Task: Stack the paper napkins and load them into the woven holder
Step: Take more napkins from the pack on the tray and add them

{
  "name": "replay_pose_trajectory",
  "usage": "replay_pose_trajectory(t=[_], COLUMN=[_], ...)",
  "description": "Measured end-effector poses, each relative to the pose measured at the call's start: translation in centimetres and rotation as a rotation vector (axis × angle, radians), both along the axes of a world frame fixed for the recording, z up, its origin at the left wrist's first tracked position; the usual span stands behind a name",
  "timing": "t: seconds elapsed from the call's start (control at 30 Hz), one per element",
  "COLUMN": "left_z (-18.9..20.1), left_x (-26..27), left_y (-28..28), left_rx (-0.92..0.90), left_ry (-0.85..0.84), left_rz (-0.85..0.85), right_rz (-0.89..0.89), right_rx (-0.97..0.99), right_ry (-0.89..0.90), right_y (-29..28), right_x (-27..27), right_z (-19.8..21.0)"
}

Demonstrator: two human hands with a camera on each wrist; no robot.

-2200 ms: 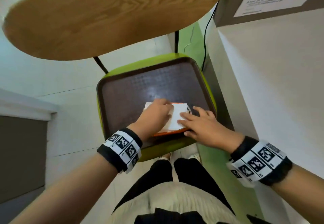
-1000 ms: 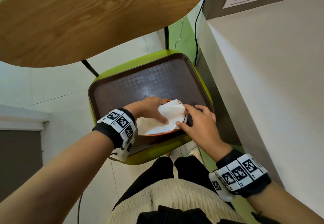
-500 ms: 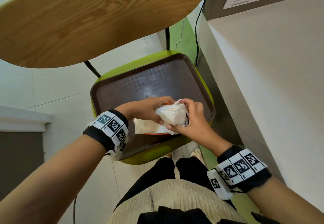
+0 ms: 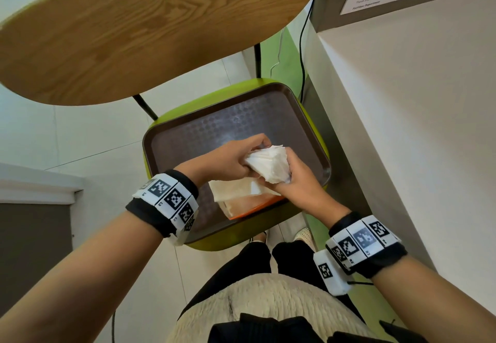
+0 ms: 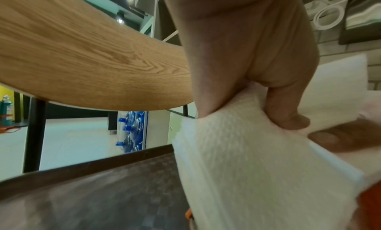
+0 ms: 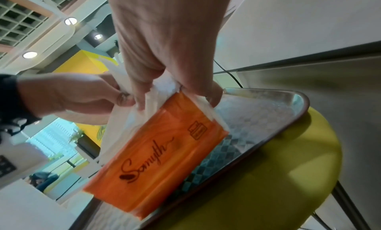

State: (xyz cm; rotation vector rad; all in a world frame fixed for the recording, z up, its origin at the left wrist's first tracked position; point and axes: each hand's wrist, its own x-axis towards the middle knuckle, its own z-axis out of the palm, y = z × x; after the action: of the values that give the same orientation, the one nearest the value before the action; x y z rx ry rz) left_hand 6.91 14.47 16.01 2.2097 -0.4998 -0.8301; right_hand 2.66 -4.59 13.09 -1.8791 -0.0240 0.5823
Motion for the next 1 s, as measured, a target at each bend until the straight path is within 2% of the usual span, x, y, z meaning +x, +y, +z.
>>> replay_pose_trajectory(t=[0.1,0.27,0.47,0.57,0.8,0.9,1.0], left_z=[0.7,2.6,5.7,7.1,9.9,11.0,12.1], left_x=[0.2,0.4,1.6,2.2,3.7,4.7,5.6], left_y=[0.0,0.0,-0.6,-1.5,-5.5,-8.2,-10.7], left_rx=[0.022,0.089,0.056,-0.009,-0.174,-0.266,-0.452], left_ry=[-0.096,-0.181,-0.221,-0.22,-0.067,0.078,0.177], left_rz=[0.022,0.025,0.016,0.007,-0.012,0.065,0.194], right_rz=[-0.029,-0.047,0.056,-0.01,-0.228,-0.369,-0.57], right_rx=[0.008,-0.084,0.077,0.091,0.044,0.051,0.151], right_ry=[-0.029,-0.134,-0.08,-0.122,-0.141,-0.149,-0.156], right_y=[0.1,-0.1,-1.2,-2.2,-5.2,-8.2,-12.3], right_x=[0.0,0.0,1.0,1.9,1.9,1.1,0.3], right_z=[0.3,0.4,3.6,5.1,10.5,12.3,13.6])
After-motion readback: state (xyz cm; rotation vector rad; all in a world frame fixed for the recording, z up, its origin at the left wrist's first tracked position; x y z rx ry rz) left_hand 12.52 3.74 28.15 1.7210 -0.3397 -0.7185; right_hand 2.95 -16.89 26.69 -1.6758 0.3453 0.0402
